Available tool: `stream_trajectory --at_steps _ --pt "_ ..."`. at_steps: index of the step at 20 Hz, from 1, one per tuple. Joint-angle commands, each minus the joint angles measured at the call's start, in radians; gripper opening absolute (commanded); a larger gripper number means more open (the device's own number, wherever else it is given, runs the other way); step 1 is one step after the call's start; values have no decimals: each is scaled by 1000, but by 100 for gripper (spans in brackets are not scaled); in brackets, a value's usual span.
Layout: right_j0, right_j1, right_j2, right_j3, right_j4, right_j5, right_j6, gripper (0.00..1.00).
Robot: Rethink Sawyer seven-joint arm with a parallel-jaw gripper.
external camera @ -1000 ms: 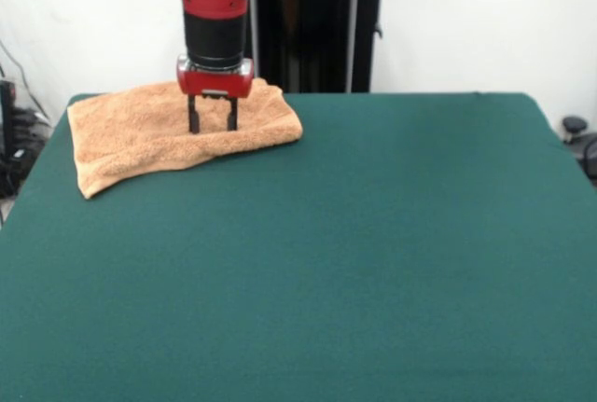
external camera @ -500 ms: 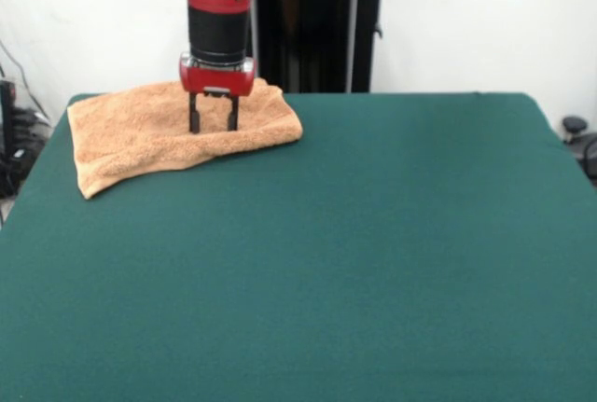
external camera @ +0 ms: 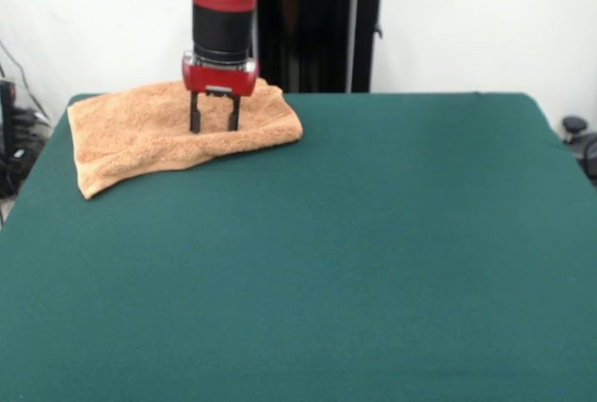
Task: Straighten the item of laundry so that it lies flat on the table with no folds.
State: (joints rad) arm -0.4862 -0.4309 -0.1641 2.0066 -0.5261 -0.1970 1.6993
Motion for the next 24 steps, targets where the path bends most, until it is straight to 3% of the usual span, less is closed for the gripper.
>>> stream_trajectory --at_steps 1,11,24 --pt "52 342 124 -215 184 -36 239 100" --pt "36 300 139 -173 186 -23 221 100" --pt "34 114 158 -69 210 153 178 100"
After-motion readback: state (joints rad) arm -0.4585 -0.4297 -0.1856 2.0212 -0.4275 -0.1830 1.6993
